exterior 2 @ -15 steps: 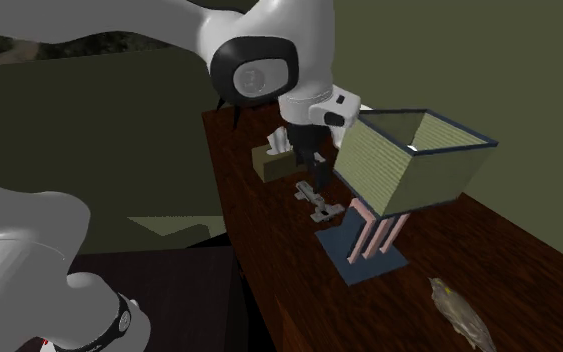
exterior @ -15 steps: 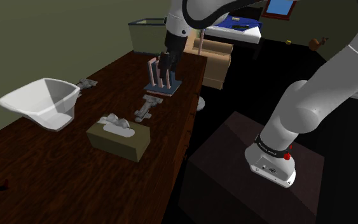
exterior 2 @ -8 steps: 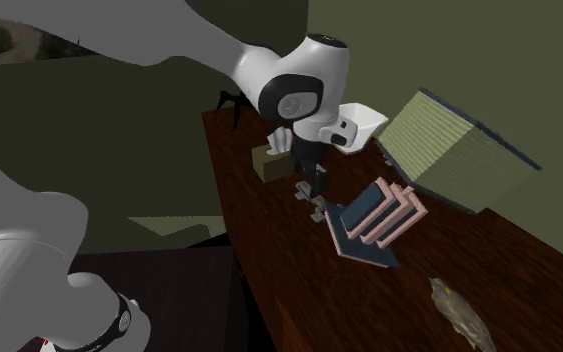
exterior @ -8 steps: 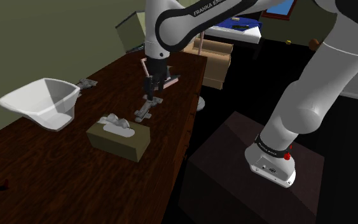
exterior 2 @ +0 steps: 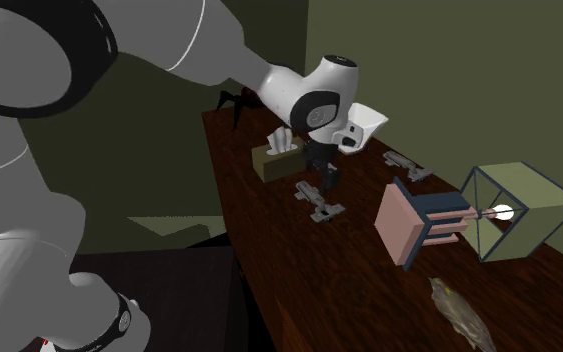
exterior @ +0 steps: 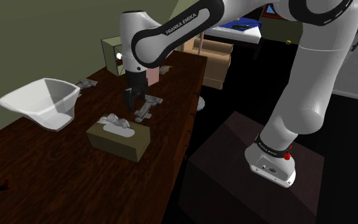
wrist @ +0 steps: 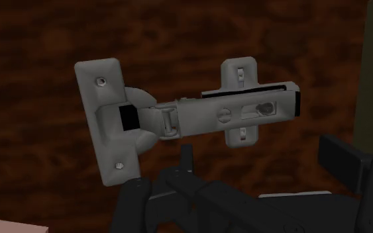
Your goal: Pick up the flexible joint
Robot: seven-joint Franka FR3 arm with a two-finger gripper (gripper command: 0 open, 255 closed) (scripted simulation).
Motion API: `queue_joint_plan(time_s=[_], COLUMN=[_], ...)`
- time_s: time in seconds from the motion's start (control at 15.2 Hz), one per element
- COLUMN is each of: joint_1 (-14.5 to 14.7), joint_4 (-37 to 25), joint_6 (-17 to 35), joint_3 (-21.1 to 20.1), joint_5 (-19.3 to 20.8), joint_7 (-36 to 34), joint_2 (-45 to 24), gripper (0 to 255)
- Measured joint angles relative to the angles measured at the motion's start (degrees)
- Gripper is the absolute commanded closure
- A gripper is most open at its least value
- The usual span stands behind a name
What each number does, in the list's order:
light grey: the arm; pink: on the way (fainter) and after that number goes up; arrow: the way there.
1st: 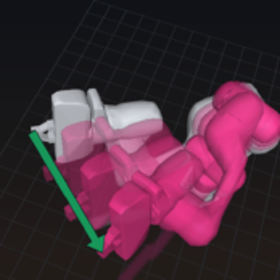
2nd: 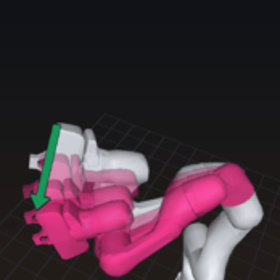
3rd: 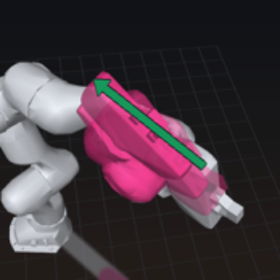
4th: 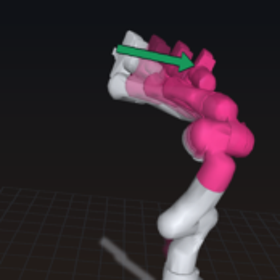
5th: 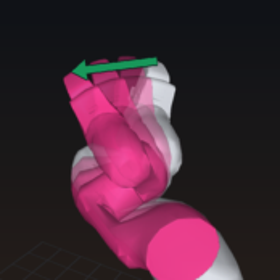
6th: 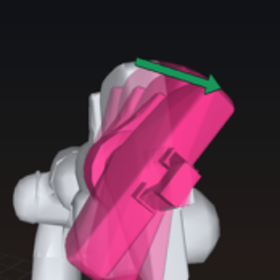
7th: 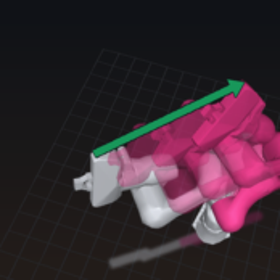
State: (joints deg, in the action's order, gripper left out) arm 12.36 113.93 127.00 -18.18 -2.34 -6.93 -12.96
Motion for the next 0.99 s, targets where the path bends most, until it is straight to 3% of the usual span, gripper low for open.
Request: queue_joint_plan(time_s=[0.46, 0.53, 0.99], joint_1=[0.6, 0.6, 0.5], joint_4=[0.9, 1.1, 1.4], joint_6=[4.4, 4.7, 5.2], joint_3=[0.3, 0.3, 0.5], joint_5=[1.2, 1.2, 1.3], joint_7=[-0.5, -0.5, -0.6], joint_2=[-3.5, -3.7, -3.5], gripper=[0, 255, 255])
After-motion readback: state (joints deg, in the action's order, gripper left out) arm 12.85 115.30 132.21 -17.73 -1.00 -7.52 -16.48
